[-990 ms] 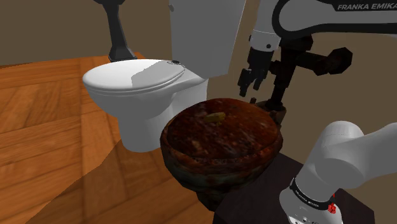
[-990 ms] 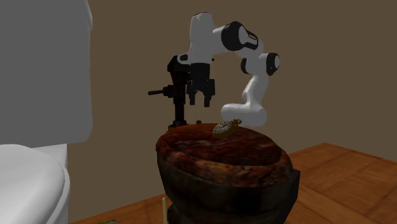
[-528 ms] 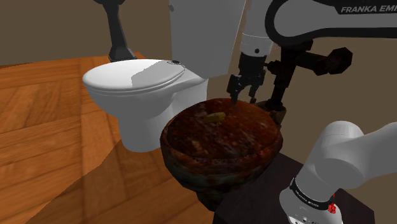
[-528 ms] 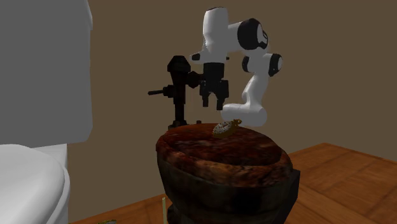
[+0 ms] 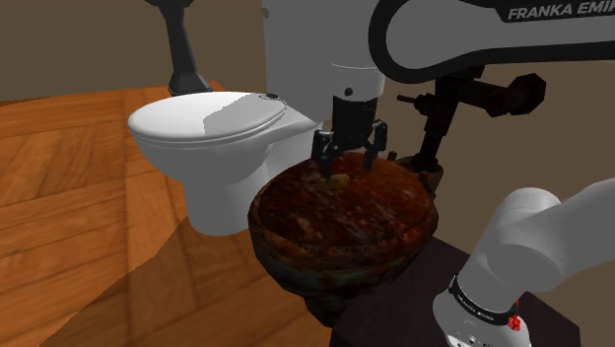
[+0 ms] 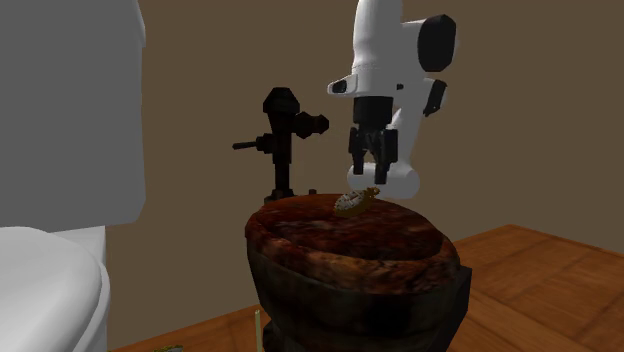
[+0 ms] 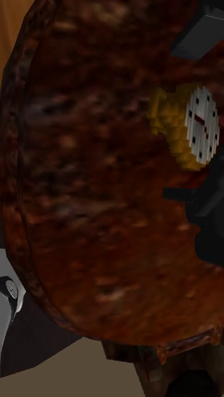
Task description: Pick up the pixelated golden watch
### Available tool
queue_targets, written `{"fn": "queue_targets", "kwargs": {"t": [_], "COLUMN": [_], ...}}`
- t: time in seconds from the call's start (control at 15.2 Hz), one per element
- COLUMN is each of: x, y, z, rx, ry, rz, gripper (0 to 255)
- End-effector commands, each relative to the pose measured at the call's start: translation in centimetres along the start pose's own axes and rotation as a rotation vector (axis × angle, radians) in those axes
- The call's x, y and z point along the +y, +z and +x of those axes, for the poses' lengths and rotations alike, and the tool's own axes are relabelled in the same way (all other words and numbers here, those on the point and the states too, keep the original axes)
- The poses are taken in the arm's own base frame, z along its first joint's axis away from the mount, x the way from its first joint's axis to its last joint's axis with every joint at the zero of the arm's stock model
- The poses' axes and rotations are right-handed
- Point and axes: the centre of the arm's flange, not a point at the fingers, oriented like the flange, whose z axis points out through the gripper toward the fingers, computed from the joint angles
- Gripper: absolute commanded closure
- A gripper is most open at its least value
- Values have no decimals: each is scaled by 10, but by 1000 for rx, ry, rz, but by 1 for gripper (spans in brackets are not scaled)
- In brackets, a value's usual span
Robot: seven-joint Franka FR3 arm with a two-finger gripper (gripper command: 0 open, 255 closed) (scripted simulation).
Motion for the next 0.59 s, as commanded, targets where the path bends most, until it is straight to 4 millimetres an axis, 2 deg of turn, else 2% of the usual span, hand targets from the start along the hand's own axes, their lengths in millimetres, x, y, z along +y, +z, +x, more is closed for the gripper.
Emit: {"fn": "queue_targets", "kwargs": {"t": [0.0, 0.46, 0.53], "x": [-15, -16, -16], "y": [0, 40, 40], "z": [-7, -7, -7], "rx": [-5, -5, -5], "ry": [34, 34, 35], "rz": [-6, -6, -6], "gripper": [0, 0, 0]}}
